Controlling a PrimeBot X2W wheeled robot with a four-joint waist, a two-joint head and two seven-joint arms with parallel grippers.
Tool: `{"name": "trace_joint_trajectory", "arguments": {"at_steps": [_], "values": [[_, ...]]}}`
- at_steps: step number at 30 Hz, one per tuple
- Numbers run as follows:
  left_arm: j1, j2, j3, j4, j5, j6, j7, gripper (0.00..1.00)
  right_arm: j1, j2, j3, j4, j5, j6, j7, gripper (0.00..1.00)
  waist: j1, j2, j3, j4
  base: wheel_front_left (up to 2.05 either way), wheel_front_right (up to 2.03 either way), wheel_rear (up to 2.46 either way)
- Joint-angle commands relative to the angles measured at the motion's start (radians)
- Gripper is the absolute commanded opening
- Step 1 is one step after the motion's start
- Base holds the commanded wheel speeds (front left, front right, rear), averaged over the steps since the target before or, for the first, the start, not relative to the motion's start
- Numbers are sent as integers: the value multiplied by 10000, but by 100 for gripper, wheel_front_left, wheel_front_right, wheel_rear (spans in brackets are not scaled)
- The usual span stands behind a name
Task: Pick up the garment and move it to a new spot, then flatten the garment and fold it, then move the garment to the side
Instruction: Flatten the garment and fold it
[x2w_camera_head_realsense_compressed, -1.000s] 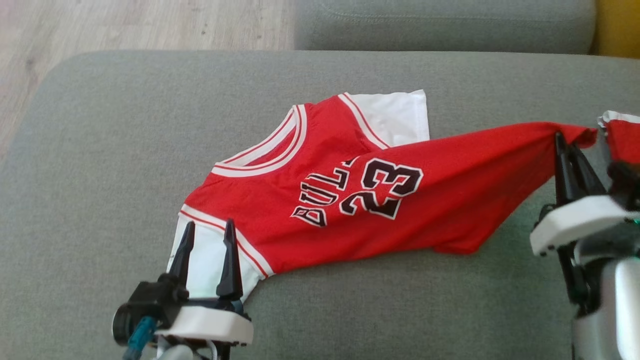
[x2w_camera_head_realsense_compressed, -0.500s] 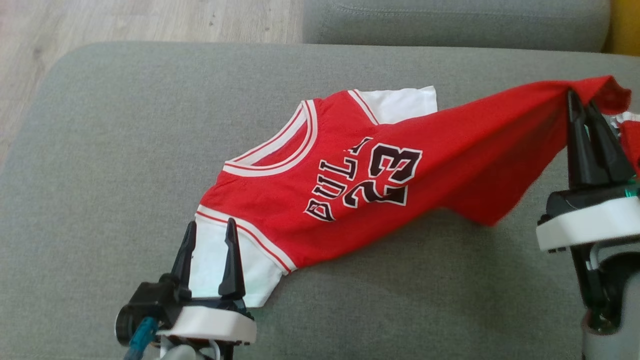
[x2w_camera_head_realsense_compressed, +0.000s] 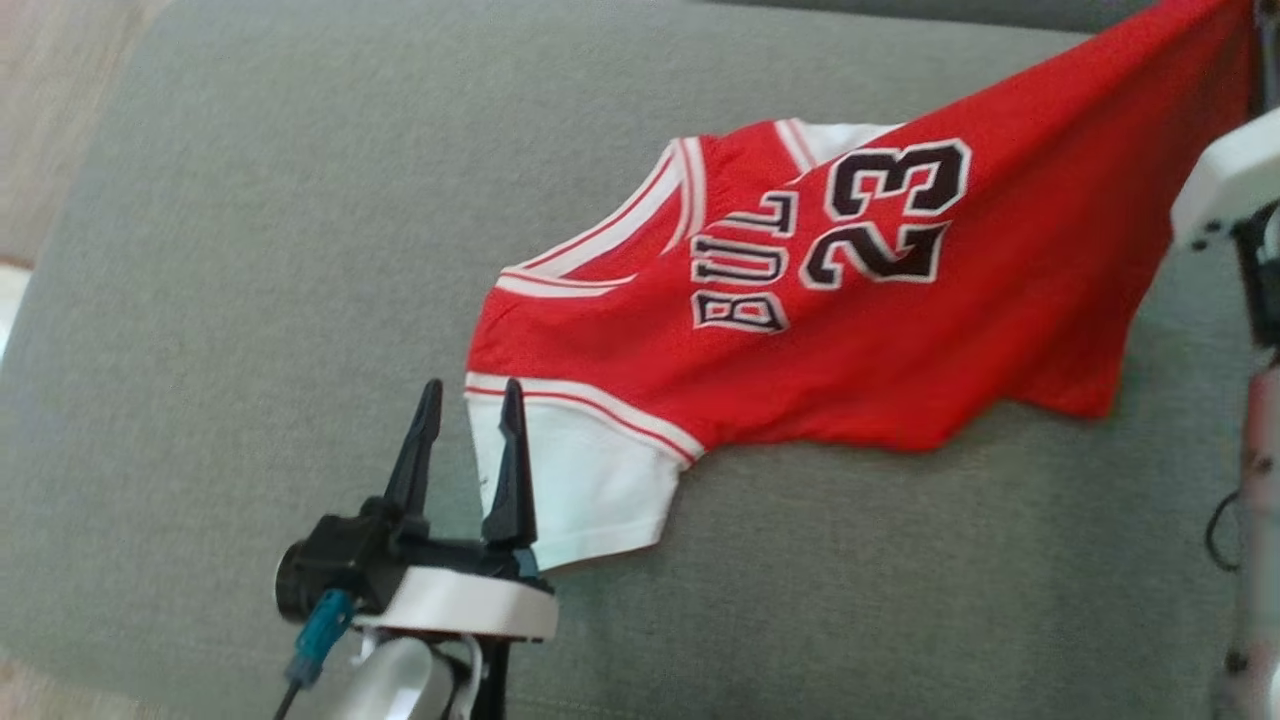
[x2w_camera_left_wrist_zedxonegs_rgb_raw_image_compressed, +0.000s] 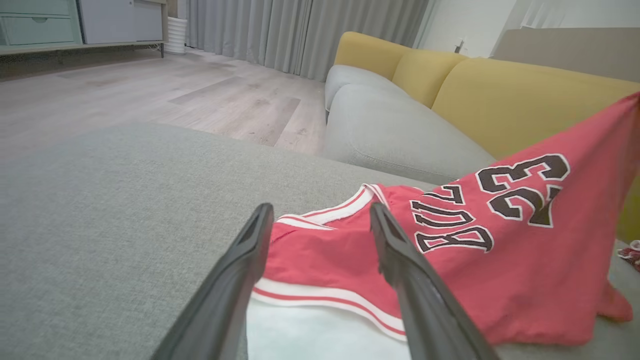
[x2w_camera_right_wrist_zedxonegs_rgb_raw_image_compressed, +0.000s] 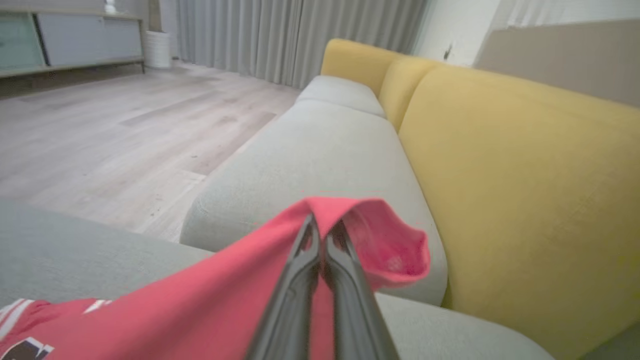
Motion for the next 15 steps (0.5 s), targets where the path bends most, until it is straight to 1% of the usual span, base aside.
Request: {"name": "trace_joint_trajectory", "arguments": {"at_steps": [1, 4, 5, 6, 7, 11, 15], "values": [[-440, -95, 268, -187, 158, -127, -123, 100, -882, -216, -48, 686, -334, -7, -381, 0, -2, 0, 543, 538, 0, 0, 0], [-607, -286, 229, -69, 278, -247, -123, 100, -1703, -385, -489, 2037, -934, -7, -988, 0, -2, 0, 847, 764, 0, 0, 0], [-607, -286, 229, -69, 278, -247, -123, 100, -1703, -385, -489, 2037, -934, -7, -988, 0, -2, 0, 847, 764, 0, 0, 0], [-655, -343, 226, -28, 319, -282, -123, 100, -1928, -379, -640, 2432, -1157, -7, -1198, 40, -2, 0, 926, 812, 0, 0, 0], [-693, -393, 239, 4, 359, -318, -123, 100, -2115, -380, -678, 2804, -1388, -7, -1423, 100, -2, 0, 983, 843, 0, 0, 0], [-740, -513, 393, 131, 486, -408, -123, 100, -2664, -34, -842, 3876, -1859, -7, -2326, 100, -2, 0, 1026, 783, 0, 0, 0], [-679, -480, 625, 251, 571, -461, -124, 100, -2797, 363, -564, 4503, -1914, -7, -3042, 100, -2, 0, 864, 437, 0, 0, 0]]}}
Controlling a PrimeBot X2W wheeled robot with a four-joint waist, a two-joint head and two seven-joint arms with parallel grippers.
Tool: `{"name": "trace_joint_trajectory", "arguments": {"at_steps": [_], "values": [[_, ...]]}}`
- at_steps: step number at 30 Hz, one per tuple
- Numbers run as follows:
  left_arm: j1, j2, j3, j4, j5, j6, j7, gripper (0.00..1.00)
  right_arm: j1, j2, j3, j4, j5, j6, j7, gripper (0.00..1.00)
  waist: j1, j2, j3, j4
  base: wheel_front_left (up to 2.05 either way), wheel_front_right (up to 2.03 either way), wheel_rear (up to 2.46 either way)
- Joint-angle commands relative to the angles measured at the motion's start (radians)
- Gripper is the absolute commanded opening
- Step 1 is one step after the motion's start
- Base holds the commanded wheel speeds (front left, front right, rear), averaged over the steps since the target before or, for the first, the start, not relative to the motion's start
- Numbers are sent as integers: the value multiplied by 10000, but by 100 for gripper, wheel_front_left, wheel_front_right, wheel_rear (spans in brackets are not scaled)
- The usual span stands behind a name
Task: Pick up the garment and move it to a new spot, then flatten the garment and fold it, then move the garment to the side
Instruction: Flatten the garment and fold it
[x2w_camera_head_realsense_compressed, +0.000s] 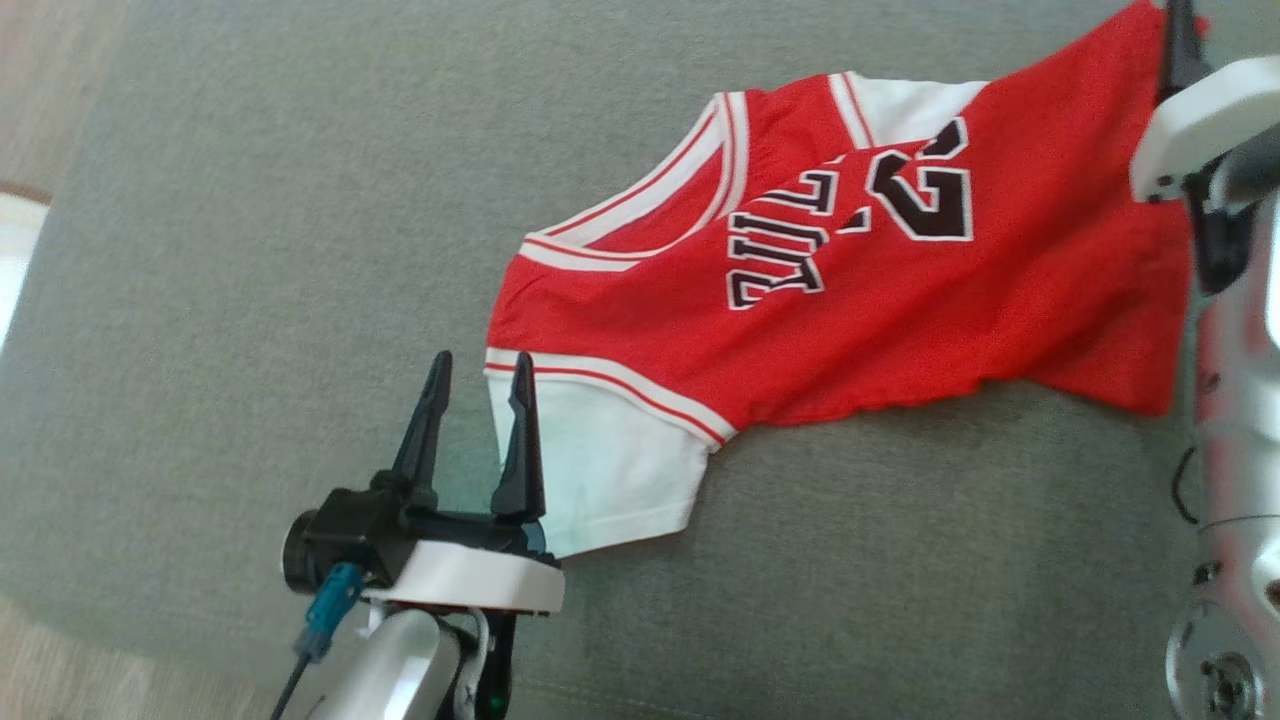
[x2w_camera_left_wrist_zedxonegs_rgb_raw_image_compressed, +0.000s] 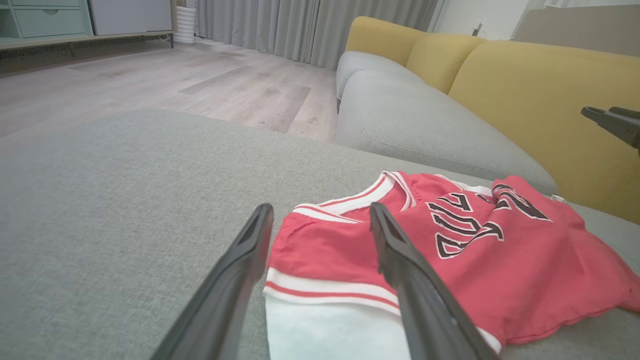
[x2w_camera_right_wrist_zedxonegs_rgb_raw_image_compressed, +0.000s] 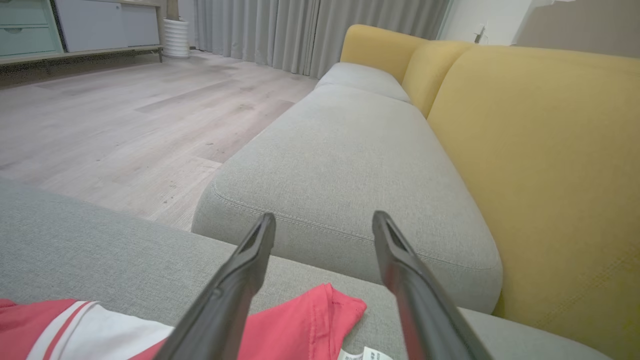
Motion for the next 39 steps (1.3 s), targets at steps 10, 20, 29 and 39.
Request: {"name": "trace_joint_trajectory", "arguments": {"at_steps": [10, 20, 29, 39], "values": [[97, 331, 899, -195, 145, -21, -124, 100, 1116, 764, 760, -920, 908, -7, -912, 100, -1, 0, -1063, -1288, 0, 0, 0], [759, 609, 1105, -64, -37, 126, -91, 100, 4995, 998, 1129, -3506, 1713, -7, -682, 100, -1, 0, -2215, -2018, 0, 0, 0], [1595, 619, 1111, 156, -311, 194, -90, 100, 7971, 1004, 1535, -5568, 2773, -7, -319, 100, -1, 0, -2953, -2139, 0, 0, 0], [1994, 611, 1048, 198, -403, 276, -89, 100, 9191, 1005, 2020, -6161, 3416, -7, -303, 100, -1, 0, -3338, -1942, 0, 0, 0]]}}
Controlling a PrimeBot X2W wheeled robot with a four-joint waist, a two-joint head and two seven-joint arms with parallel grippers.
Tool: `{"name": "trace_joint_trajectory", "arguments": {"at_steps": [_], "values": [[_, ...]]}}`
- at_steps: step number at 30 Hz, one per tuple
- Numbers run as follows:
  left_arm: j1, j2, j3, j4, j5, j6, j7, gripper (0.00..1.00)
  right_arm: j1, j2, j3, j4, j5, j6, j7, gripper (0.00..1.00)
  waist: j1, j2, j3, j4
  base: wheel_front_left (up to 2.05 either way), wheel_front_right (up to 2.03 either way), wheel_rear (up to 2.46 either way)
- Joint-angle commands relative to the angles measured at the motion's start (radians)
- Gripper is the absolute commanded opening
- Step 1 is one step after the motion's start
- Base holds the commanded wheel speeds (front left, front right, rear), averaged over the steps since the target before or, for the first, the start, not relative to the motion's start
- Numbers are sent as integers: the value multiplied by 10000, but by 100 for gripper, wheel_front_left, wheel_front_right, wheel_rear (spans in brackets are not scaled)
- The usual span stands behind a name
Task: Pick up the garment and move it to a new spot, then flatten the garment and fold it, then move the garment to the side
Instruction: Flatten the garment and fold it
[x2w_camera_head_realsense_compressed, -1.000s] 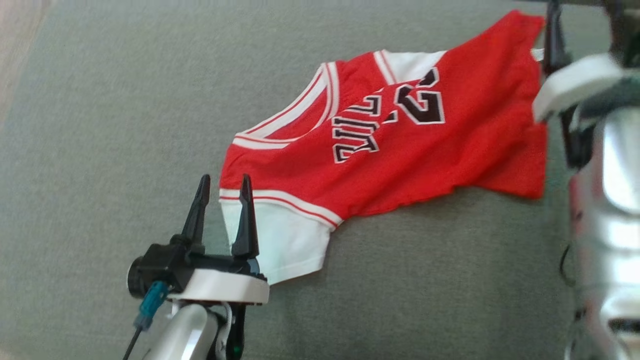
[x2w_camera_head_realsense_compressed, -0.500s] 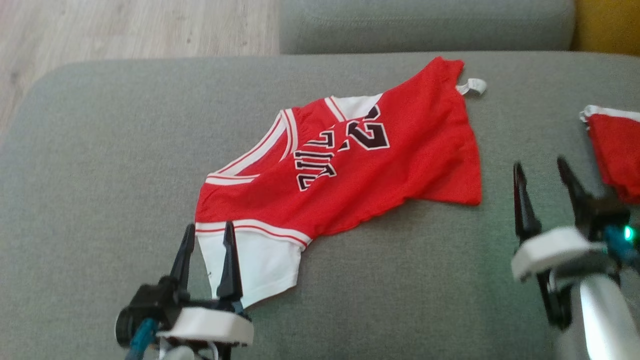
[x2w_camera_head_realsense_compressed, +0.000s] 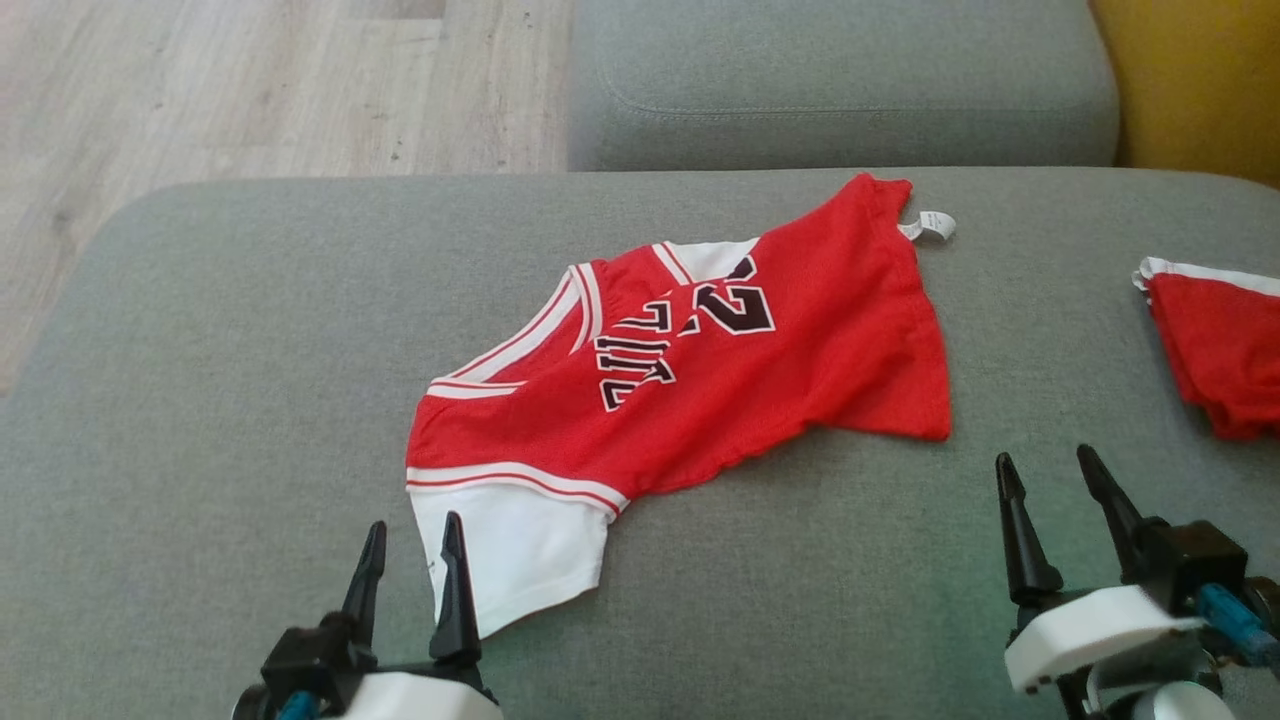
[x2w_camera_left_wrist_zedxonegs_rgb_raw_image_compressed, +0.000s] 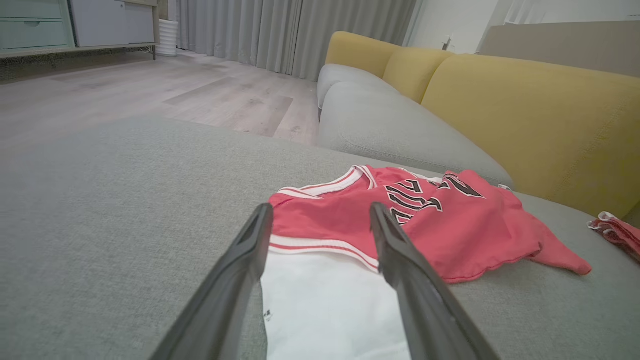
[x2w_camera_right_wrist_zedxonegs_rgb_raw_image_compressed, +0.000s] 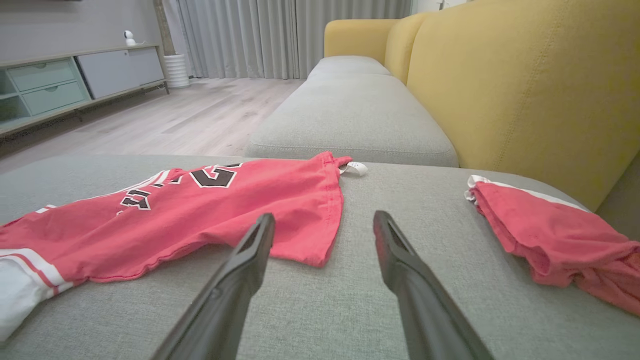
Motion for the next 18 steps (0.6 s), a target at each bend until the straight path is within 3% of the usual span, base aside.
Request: {"name": "trace_joint_trajectory", "arguments": {"at_steps": [1, 18], "values": [[-260, 131, 315, -333, -46, 74, -84, 100, -263, -56, 245, -395, 60, -7, -37, 100, 1, -1, -13, 34, 0, 0, 0], [-242, 283, 221, -424, -86, 179, 111, 100, -268, -55, 352, -201, 300, -7, -201, 100, 1, -1, -24, 175, 0, 0, 0]]}}
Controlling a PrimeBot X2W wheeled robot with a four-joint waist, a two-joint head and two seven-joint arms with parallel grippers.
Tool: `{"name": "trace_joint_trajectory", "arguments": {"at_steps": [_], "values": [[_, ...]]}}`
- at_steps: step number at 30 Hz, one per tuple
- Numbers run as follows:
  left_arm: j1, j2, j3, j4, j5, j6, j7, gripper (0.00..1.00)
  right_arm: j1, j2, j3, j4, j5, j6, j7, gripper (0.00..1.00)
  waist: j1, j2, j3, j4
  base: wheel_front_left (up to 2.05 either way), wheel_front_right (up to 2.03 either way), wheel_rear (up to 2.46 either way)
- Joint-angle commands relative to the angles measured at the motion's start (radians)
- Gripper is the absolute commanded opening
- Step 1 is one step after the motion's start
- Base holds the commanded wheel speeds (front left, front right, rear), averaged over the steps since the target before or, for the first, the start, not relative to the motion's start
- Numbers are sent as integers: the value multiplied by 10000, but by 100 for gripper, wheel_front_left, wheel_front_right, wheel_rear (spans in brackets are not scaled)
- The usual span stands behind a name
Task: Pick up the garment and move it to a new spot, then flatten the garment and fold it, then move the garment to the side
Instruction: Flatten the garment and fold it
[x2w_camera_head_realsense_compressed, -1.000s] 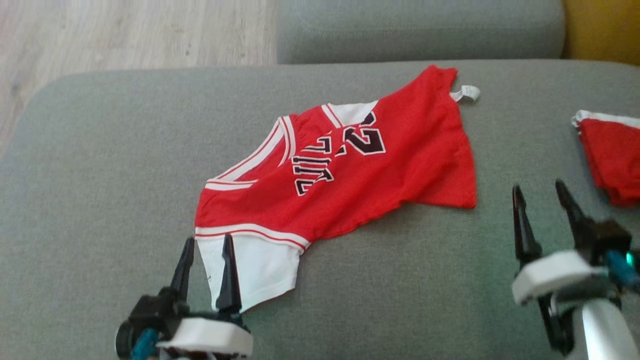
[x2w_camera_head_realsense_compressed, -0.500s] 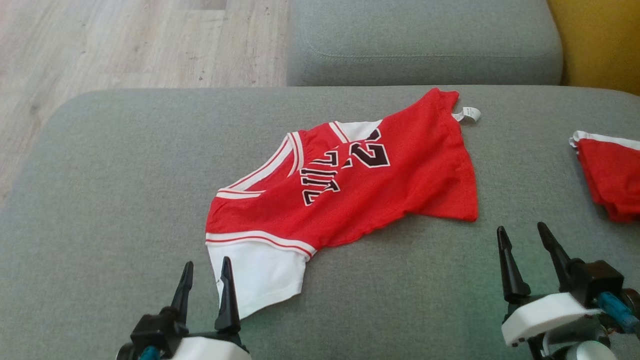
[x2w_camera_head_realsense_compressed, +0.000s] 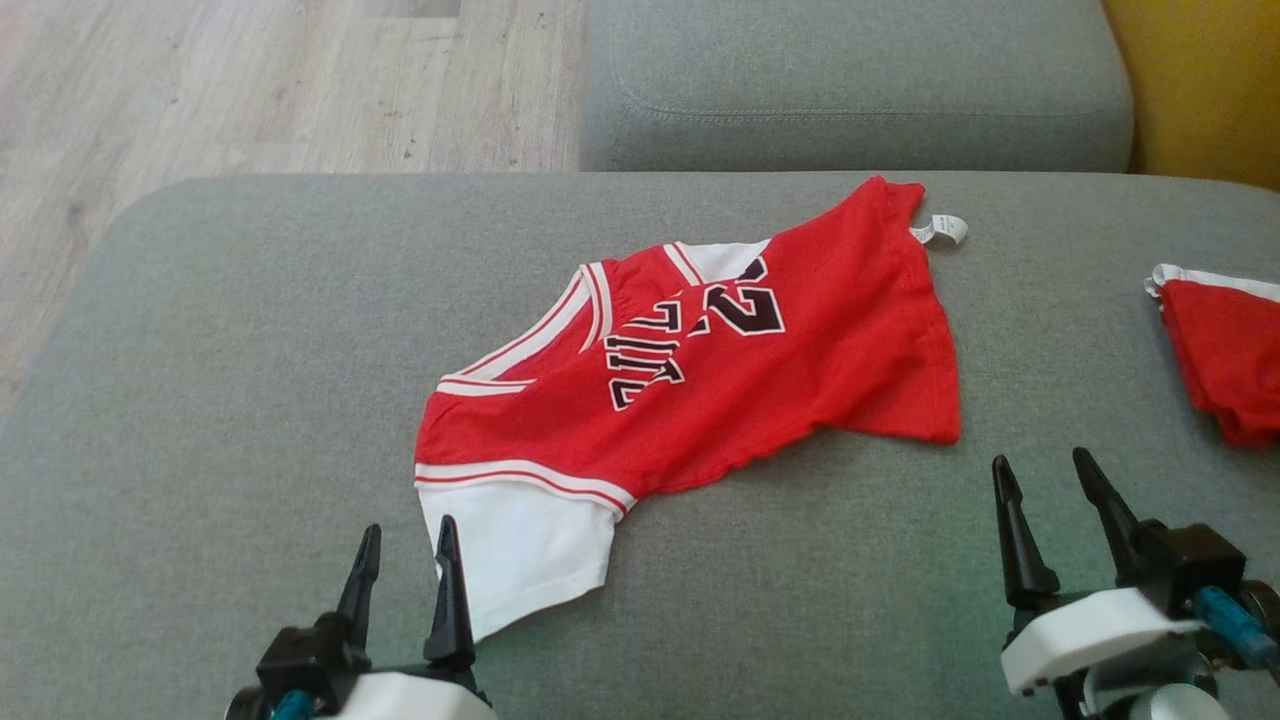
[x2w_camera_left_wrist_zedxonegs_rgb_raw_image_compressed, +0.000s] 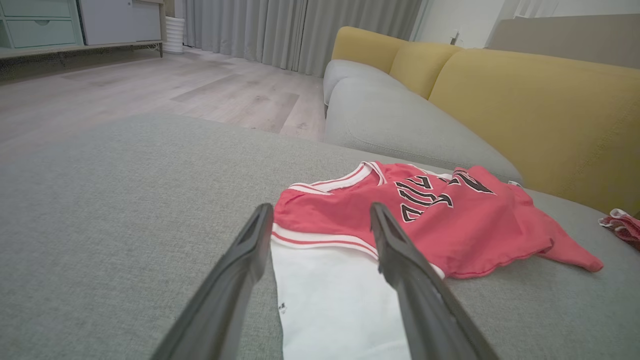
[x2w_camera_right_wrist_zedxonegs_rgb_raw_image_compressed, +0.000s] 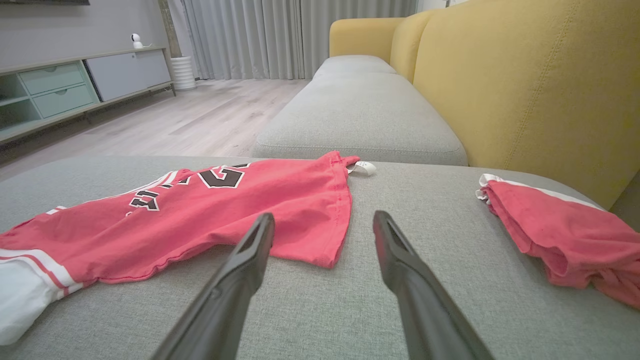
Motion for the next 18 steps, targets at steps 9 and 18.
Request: {"name": "trace_joint_trajectory", "arguments": {"at_steps": [9, 18], "values": [[-255, 100, -23, -2, -216, 148, 882, 100, -362, -57, 265, -309, 41, -7, -133, 100, 0, -1, 260, -22, 0, 0, 0], [-622, -163, -272, 1152, -570, 436, 2319, 100, -603, -57, 367, -296, -42, -7, -103, 100, 0, -1, 701, -162, 0, 0, 0]]}}
